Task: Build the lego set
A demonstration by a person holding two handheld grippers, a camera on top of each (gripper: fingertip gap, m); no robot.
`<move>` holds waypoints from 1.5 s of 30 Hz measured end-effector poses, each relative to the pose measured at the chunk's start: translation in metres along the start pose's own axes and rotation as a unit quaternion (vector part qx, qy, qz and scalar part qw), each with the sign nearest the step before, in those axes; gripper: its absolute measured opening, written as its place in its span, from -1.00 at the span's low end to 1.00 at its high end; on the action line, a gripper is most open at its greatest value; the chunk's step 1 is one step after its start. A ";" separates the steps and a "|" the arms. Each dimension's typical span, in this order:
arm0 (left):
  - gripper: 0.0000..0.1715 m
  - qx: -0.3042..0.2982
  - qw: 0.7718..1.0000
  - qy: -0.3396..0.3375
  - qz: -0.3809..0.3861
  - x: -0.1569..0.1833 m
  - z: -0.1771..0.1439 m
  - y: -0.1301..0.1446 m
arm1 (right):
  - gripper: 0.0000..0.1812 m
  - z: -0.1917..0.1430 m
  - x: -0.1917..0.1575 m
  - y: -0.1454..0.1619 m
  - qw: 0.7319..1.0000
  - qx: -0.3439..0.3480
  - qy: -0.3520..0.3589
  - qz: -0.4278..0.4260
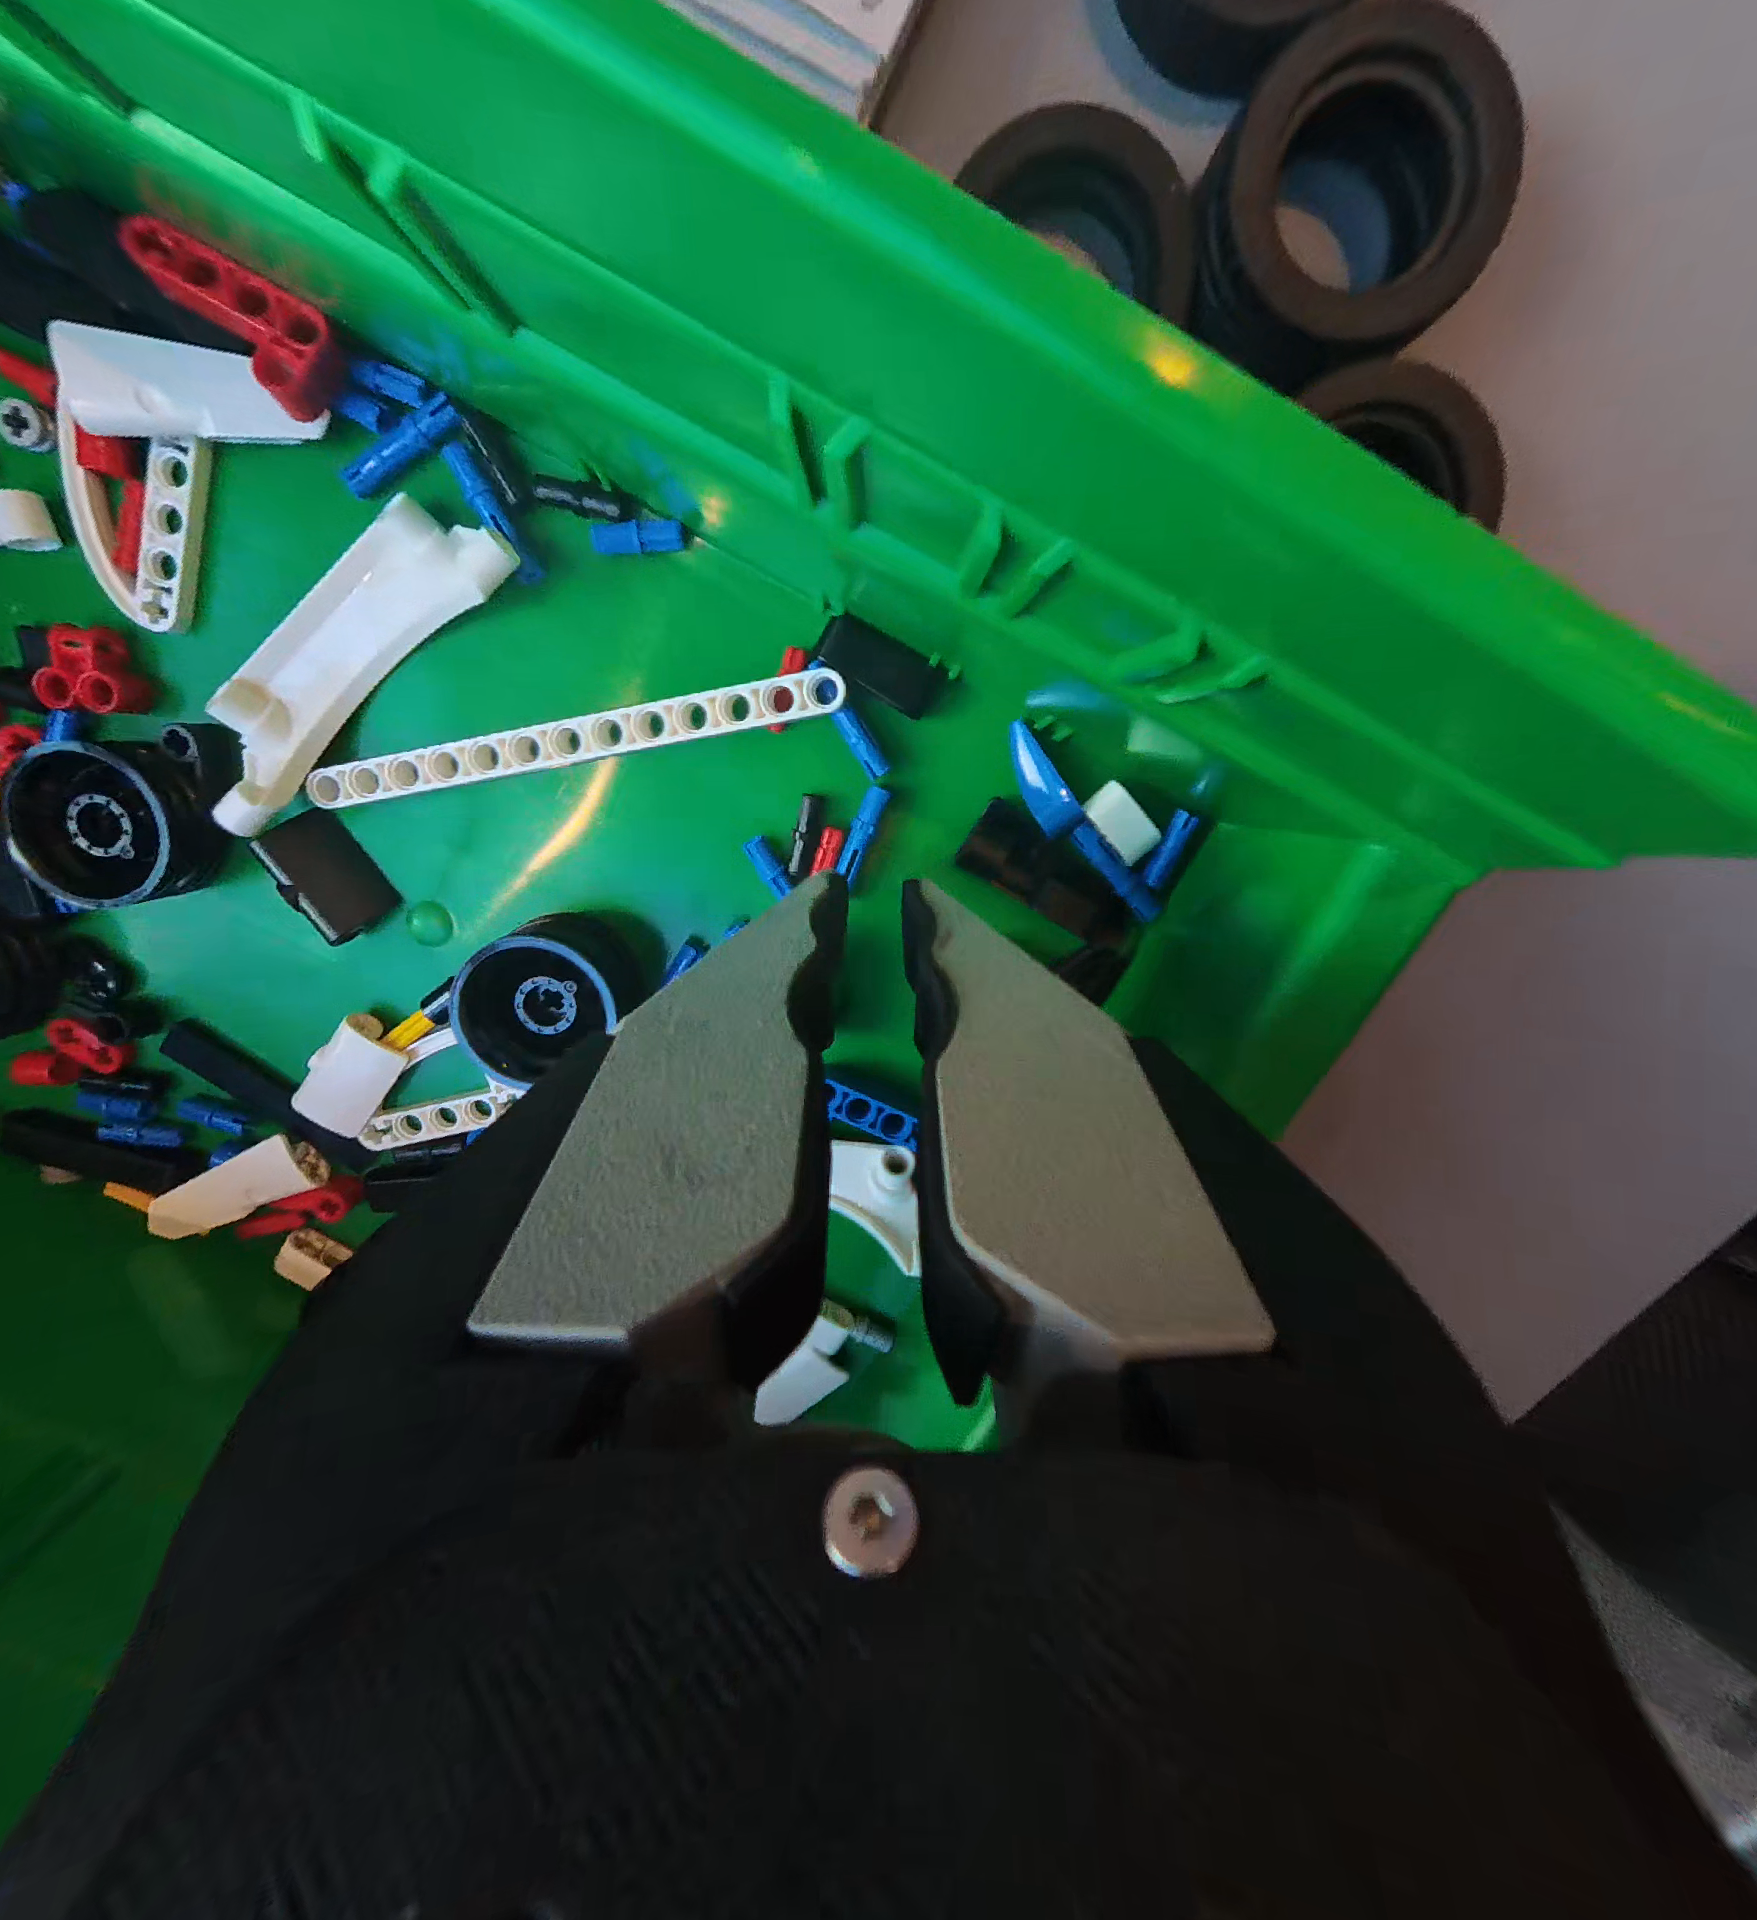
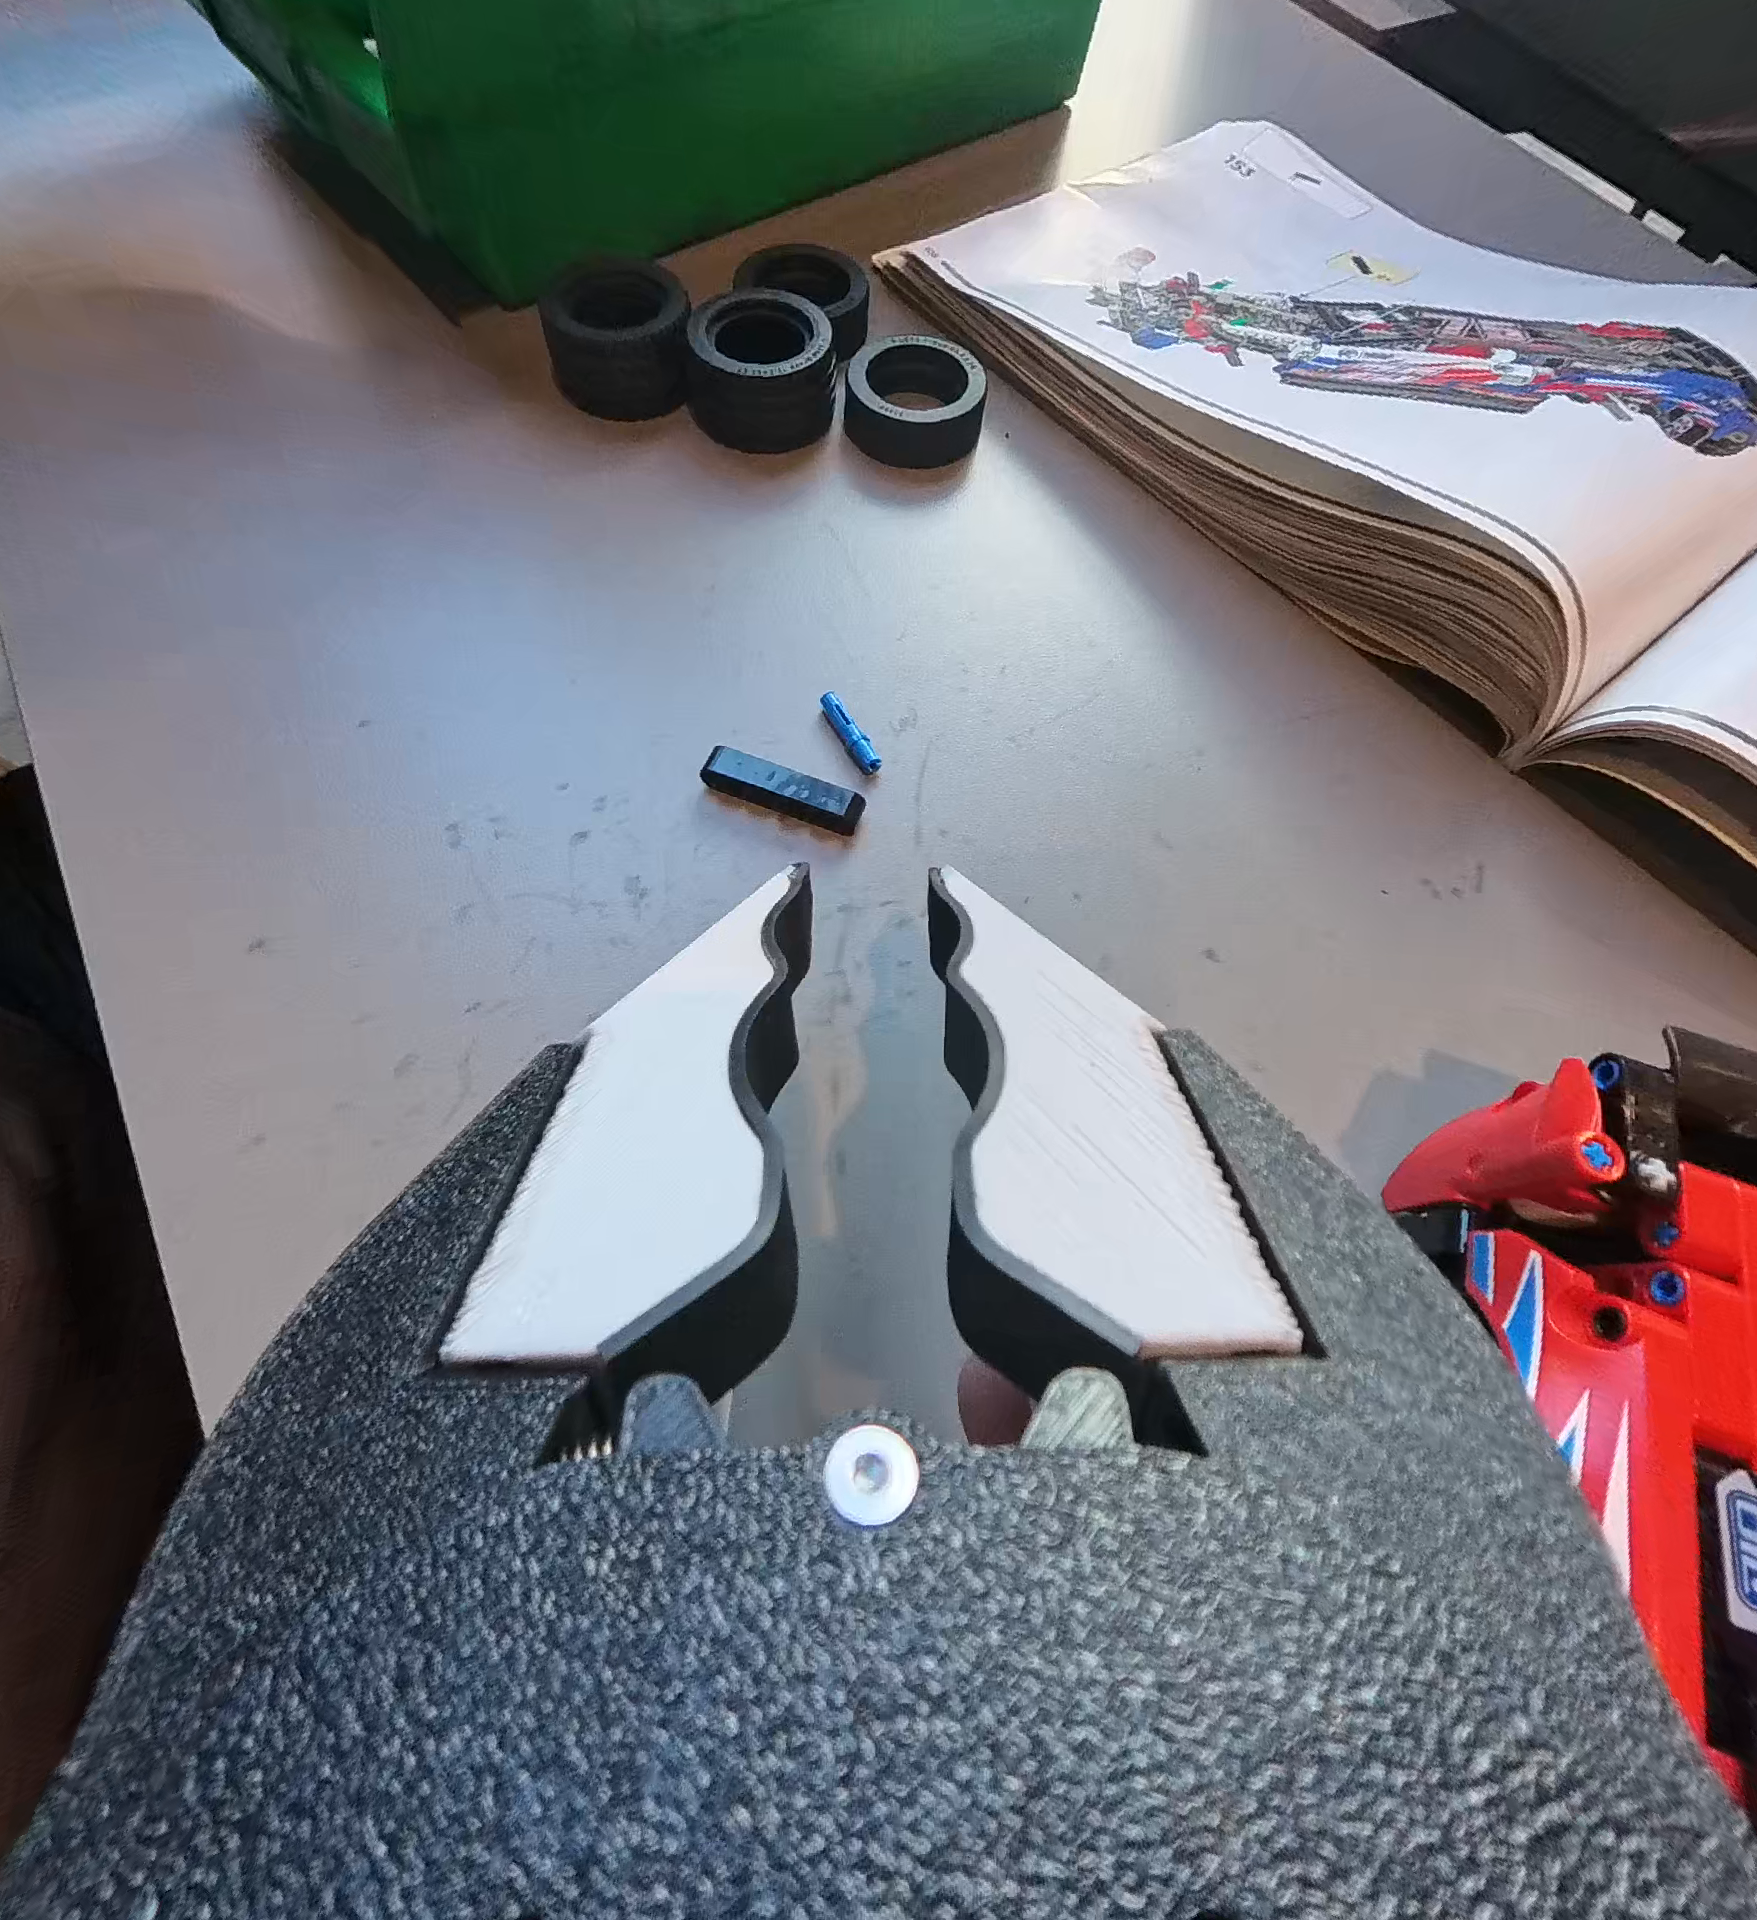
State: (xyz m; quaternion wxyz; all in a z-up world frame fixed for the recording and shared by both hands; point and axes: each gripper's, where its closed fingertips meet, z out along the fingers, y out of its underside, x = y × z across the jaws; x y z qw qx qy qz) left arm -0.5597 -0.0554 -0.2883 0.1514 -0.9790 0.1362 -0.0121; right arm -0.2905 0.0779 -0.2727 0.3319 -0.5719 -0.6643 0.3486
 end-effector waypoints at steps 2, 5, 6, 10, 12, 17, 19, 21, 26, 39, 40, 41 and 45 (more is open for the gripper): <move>-0.90 -0.013 1.000 -0.003 0.010 -0.001 0.003 0.002 | -0.75 0.000 -0.001 0.000 1.000 0.000 -0.004 0.002; -0.86 -0.020 0.999 -0.018 0.018 -0.007 0.005 0.002 | -0.75 -0.001 -0.002 -0.001 1.000 0.006 -0.011 0.004; -0.86 -0.024 0.999 -0.019 0.021 -0.007 0.005 0.003 | -0.75 -0.002 -0.002 -0.002 1.000 0.007 -0.014 0.004; -0.84 -0.039 0.998 -0.017 0.045 -0.005 0.007 0.005 | -0.75 -0.003 -0.004 -0.002 1.000 0.011 -0.024 0.006; -0.86 -0.040 0.997 -0.014 0.067 0.000 0.008 0.004 | -0.75 -0.002 -0.005 -0.002 1.000 0.009 -0.027 0.007; -0.91 -0.048 0.994 -0.008 0.099 0.003 0.009 0.002 | -0.75 -0.001 -0.005 -0.001 0.999 0.003 -0.030 0.011; -0.92 -0.051 0.994 -0.003 0.097 0.004 0.009 0.002 | -0.74 -0.001 -0.005 -0.001 0.999 0.003 -0.030 0.010; -0.92 -0.049 0.995 -0.002 0.091 0.004 0.010 0.002 | -0.74 -0.001 -0.005 0.000 1.000 0.002 -0.029 0.009; -0.92 -0.042 0.995 -0.003 0.085 0.004 0.009 0.002 | -0.74 0.000 -0.006 0.001 1.000 -0.003 -0.028 0.005; -0.89 -0.019 0.998 0.024 0.052 0.010 -0.004 0.009 | -0.74 0.001 -0.006 0.002 1.000 -0.008 -0.027 0.001; -0.83 -0.034 0.998 0.019 0.050 0.008 -0.001 0.014 | -0.74 0.001 -0.007 0.002 1.000 -0.008 -0.027 0.001; -0.84 -0.043 0.998 0.005 0.049 0.004 0.001 0.017 | -0.74 0.000 -0.007 0.002 1.000 -0.007 -0.026 0.000; -0.89 -0.026 0.998 0.000 0.059 0.007 0.000 0.013 | -0.74 0.000 -0.007 0.003 1.000 -0.008 -0.025 -0.002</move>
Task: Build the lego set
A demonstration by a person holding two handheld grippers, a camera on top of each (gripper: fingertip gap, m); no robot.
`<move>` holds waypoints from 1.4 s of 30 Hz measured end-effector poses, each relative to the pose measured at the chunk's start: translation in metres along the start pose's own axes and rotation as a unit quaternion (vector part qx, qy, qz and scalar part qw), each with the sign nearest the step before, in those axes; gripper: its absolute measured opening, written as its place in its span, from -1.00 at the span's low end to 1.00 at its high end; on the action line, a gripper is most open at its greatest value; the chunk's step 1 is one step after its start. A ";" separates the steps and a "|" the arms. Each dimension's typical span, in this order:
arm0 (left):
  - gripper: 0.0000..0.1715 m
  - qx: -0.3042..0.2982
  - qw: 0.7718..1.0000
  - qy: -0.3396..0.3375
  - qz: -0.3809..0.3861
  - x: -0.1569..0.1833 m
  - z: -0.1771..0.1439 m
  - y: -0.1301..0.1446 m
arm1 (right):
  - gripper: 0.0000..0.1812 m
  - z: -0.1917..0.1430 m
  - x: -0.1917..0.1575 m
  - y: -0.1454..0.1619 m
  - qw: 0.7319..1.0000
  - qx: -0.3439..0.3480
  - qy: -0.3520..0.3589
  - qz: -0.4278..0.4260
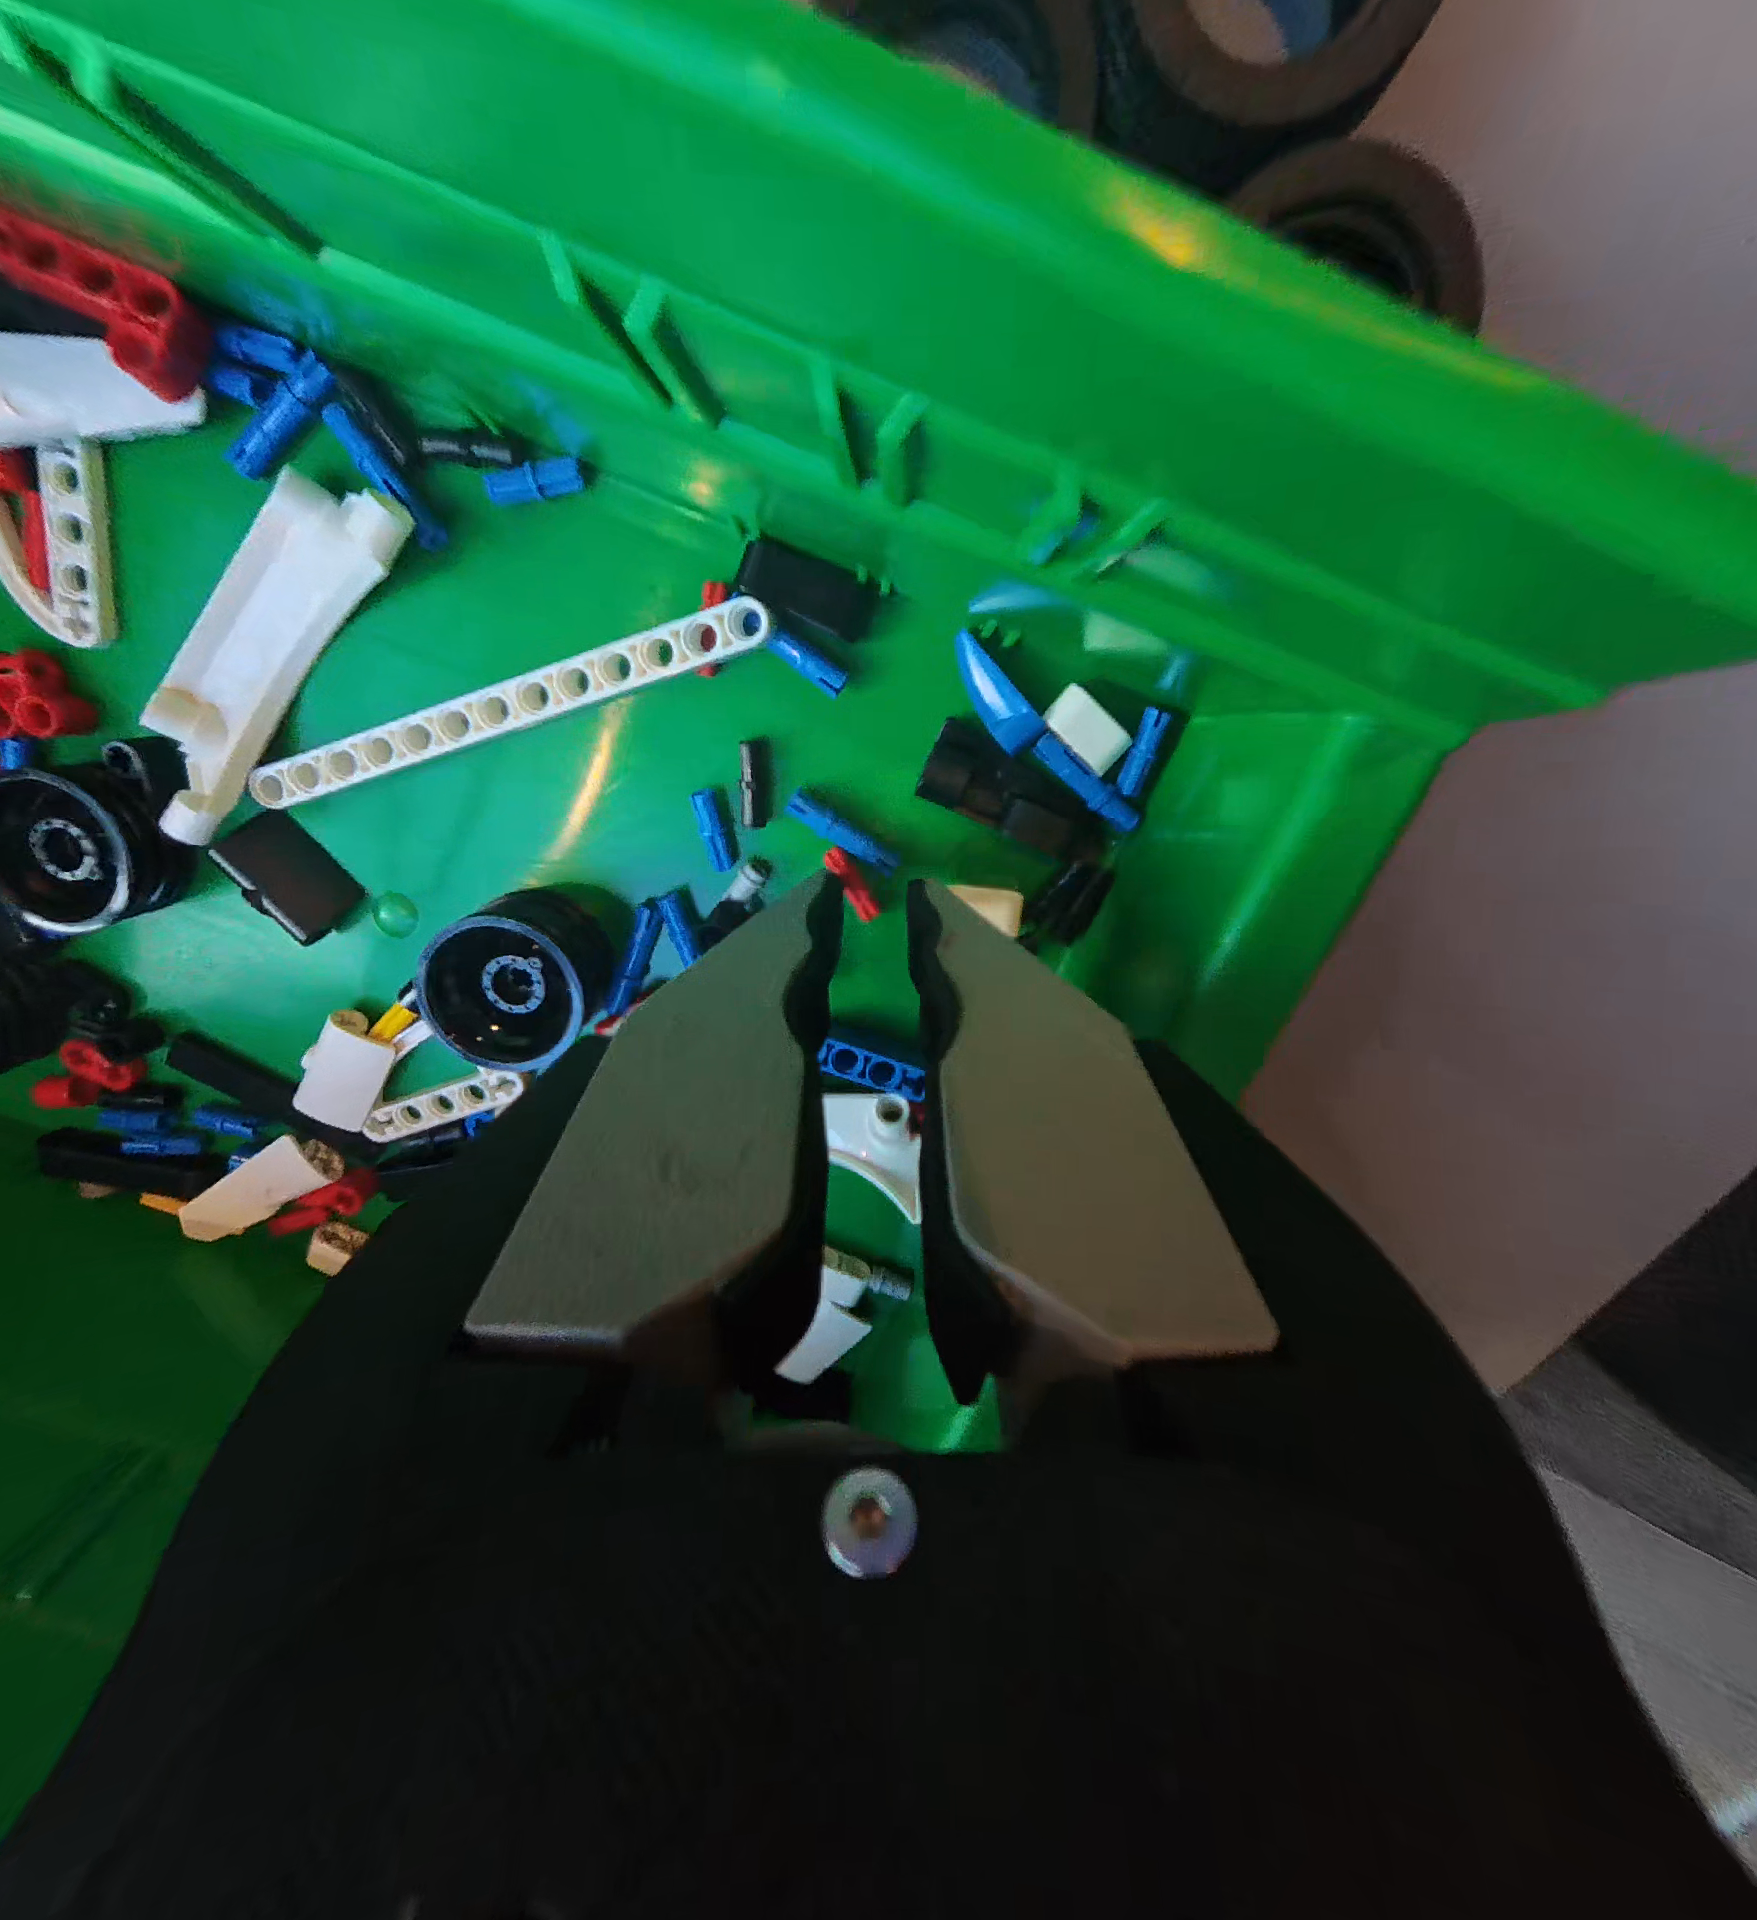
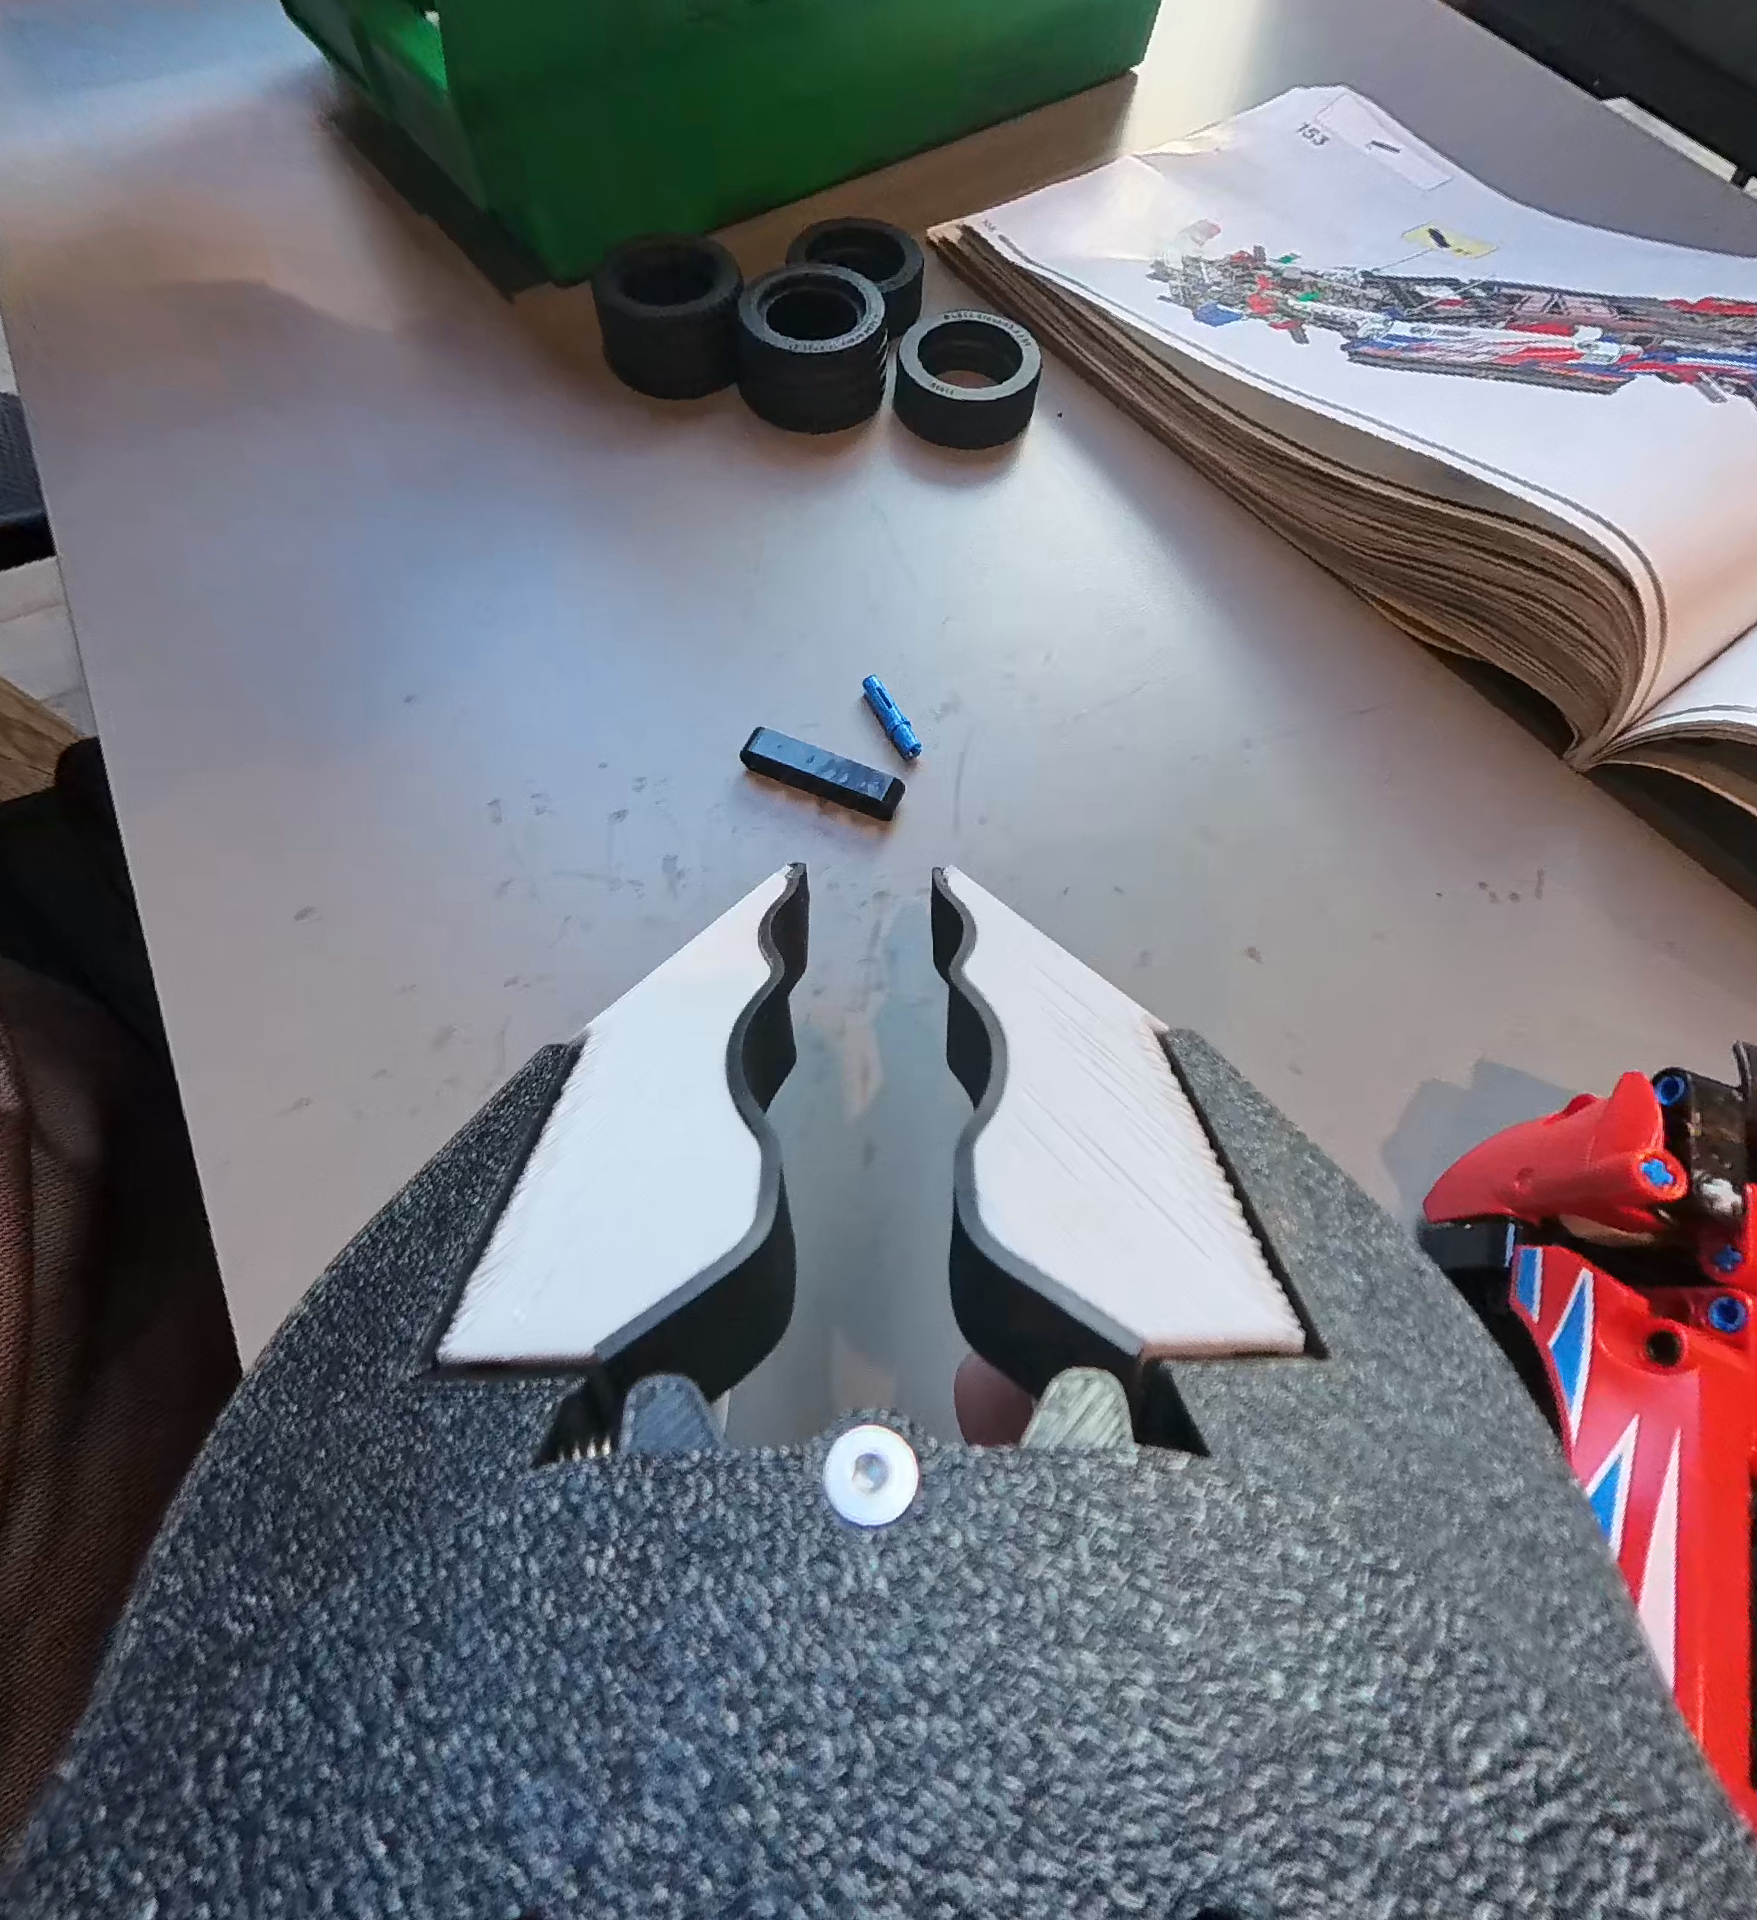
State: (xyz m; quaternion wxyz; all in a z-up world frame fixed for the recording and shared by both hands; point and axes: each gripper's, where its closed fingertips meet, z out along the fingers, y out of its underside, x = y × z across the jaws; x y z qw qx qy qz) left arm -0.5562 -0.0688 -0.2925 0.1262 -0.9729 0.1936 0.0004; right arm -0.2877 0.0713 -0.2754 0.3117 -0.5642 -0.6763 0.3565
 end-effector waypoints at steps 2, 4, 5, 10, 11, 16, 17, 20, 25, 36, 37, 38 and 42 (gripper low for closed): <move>-0.92 0.014 1.000 -0.008 -0.003 -0.002 -0.005 -0.005 | -0.74 0.000 0.000 0.000 1.000 -0.002 -0.001 0.001; -0.94 0.021 1.000 -0.007 -0.004 -0.002 -0.007 -0.009 | -0.74 0.001 0.000 0.001 1.000 -0.005 -0.003 0.003; -0.94 0.020 1.000 -0.004 -0.006 -0.002 -0.007 -0.010 | -0.74 0.001 0.000 0.001 1.000 -0.006 -0.003 0.003; -0.91 0.007 0.999 -0.002 -0.044 -0.005 0.002 -0.011 | -0.74 0.001 0.000 0.001 1.000 -0.004 -0.002 0.000; -0.87 0.009 0.998 0.006 -0.063 -0.004 0.005 -0.012 | -0.74 0.001 -0.001 0.001 1.000 -0.004 -0.002 0.000; -0.93 0.003 0.994 0.001 -0.114 -0.010 0.009 -0.013 | -0.74 0.001 -0.001 0.001 1.000 -0.003 -0.004 0.001; -0.96 0.000 0.994 -0.005 -0.113 -0.011 0.009 -0.012 | -0.74 0.001 -0.001 0.001 1.000 -0.003 -0.005 0.001; -0.96 -0.003 0.994 -0.006 -0.105 -0.011 0.009 -0.012 | -0.74 0.000 -0.002 0.001 1.000 -0.002 -0.006 -0.001; -0.96 -0.004 0.995 -0.013 -0.094 -0.012 0.008 -0.012 | -0.74 0.000 -0.003 0.001 1.000 -0.004 -0.007 -0.003; -0.97 0.208 0.972 -0.104 0.017 0.035 -0.099 -0.124 | -0.75 0.000 -0.004 0.002 1.000 -0.006 -0.002 -0.012; -0.97 0.214 0.972 -0.084 0.045 0.055 -0.097 -0.140 | -0.75 0.000 -0.004 0.002 1.000 -0.005 -0.001 -0.014; -0.97 0.214 0.972 -0.067 0.070 0.072 -0.091 -0.156 | -0.76 0.000 -0.004 0.001 1.000 -0.004 -0.001 -0.015; -0.96 0.178 0.975 0.015 0.133 0.118 -0.042 -0.206 | -0.79 -0.004 -0.006 -0.003 1.000 0.013 0.002 -0.026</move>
